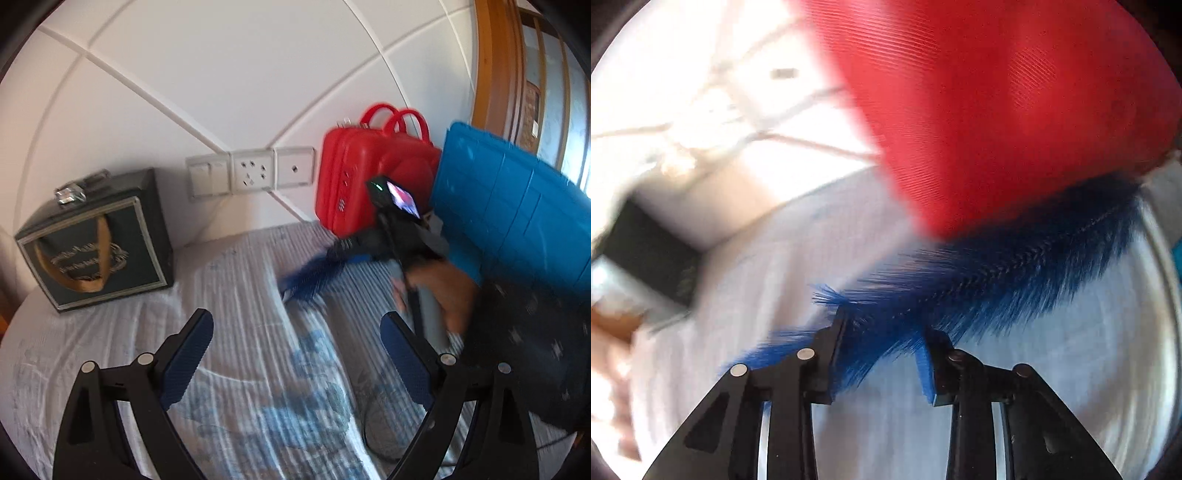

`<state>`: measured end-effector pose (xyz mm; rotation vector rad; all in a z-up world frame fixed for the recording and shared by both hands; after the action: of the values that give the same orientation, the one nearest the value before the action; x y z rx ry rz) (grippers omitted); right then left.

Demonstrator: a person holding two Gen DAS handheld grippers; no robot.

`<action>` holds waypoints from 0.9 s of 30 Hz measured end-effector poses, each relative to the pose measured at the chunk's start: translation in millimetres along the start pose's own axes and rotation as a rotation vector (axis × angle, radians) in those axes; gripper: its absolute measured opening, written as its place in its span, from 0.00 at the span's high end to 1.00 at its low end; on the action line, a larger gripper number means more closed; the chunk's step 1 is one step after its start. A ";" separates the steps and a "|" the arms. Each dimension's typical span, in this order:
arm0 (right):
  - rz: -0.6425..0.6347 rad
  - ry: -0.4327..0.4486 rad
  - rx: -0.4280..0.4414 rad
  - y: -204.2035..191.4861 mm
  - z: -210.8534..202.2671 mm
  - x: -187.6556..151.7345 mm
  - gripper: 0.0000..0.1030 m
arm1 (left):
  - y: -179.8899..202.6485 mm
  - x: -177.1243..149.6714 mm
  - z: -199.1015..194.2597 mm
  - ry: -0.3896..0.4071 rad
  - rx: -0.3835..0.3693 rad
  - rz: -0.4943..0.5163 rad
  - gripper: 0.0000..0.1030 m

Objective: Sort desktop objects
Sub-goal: 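Grasp the blue bristle brush with the right tool while the left tool grasps the white pill bottle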

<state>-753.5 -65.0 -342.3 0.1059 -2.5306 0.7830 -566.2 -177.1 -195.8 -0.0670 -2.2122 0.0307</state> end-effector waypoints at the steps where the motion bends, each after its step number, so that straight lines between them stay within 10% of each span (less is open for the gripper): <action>1: -0.030 -0.004 0.058 -19.8 -7.4 -12.3 0.72 | -2.4 4.3 -4.9 0.011 0.002 -0.001 0.10; 10: -0.226 -0.194 0.259 -121.8 -82.1 -184.6 0.80 | -23.3 44.1 -56.1 0.093 0.046 -0.012 0.09; 18: -0.384 -0.336 0.083 -88.2 -172.4 -321.8 0.92 | 75.2 45.6 -1.8 -0.005 -0.115 0.135 0.09; 20: -0.338 -0.352 0.072 -68.3 -183.1 -336.4 0.85 | 100.0 48.8 2.1 -0.017 -0.145 0.143 0.09; 24: -0.338 -0.196 0.147 -72.7 -200.8 -314.8 0.06 | 120.5 51.3 -17.3 -0.005 -0.169 0.164 0.09; 27: -0.495 -0.170 0.157 -87.6 -182.8 -313.5 0.18 | 114.1 51.8 -31.5 0.015 -0.137 0.179 0.09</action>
<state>-381.3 -58.6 -314.2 0.8456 -2.4309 0.7868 -567.7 -60.2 -140.8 -0.3398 -2.1853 -0.0223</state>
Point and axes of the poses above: each gripper's, at about its wrist camera, not at the fingertips, and z roughly the way its jaws point, y to its right, x to its top, the point moved 10 cm from there along z, roughly the way its jaws point, and after that the axes turned 12 degrees about x, right-handed, at the moved point
